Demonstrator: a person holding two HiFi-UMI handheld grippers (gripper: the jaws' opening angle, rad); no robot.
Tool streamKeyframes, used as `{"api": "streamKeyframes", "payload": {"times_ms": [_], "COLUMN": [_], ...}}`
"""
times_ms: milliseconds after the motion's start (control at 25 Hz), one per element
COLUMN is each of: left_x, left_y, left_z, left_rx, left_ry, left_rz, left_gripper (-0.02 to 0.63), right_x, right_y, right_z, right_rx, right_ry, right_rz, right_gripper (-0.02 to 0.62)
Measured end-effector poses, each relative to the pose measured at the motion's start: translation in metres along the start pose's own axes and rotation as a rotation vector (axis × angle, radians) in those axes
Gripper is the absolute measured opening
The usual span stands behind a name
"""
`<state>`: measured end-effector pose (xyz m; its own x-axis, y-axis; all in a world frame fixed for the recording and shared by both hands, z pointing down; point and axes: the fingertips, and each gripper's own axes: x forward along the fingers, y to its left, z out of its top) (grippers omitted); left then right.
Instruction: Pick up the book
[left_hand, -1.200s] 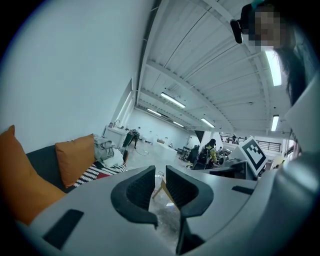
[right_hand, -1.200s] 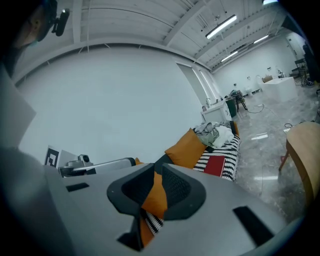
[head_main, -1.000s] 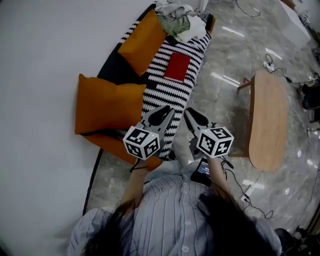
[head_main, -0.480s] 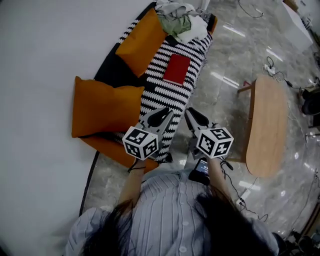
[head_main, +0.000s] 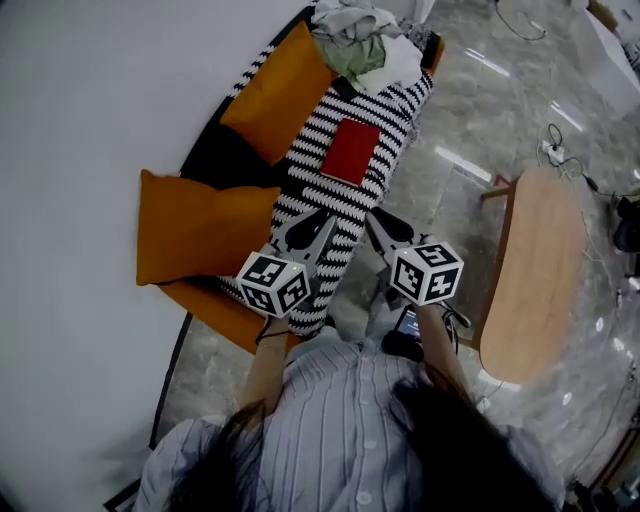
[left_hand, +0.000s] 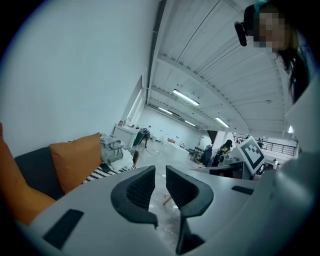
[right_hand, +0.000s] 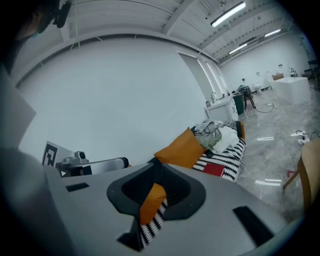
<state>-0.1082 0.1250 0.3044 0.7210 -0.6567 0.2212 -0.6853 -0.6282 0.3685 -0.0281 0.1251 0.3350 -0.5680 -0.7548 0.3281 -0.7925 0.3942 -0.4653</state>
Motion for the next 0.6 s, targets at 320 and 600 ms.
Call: {"api": "streamKeyframes", "payload": {"times_ms": [320, 600], "left_x": [0.054, 0.075], "left_y": [-0.008, -0.007], "left_z": [0.006, 0.005], "left_rx": [-0.018, -0.026], "left_ry": [-0.007, -0.018], "left_rz": [0.099, 0.183], "left_gripper": [0.071, 0.071], "right_x": [0.007, 0.009], "right_y": [-0.057, -0.087], "right_z": [0.028, 0.033], "right_rx": [0.006, 0.012], "right_ry": [0.056, 0.093], "right_rz": [0.075, 0.128], "right_gripper": [0.058, 0.060]}}
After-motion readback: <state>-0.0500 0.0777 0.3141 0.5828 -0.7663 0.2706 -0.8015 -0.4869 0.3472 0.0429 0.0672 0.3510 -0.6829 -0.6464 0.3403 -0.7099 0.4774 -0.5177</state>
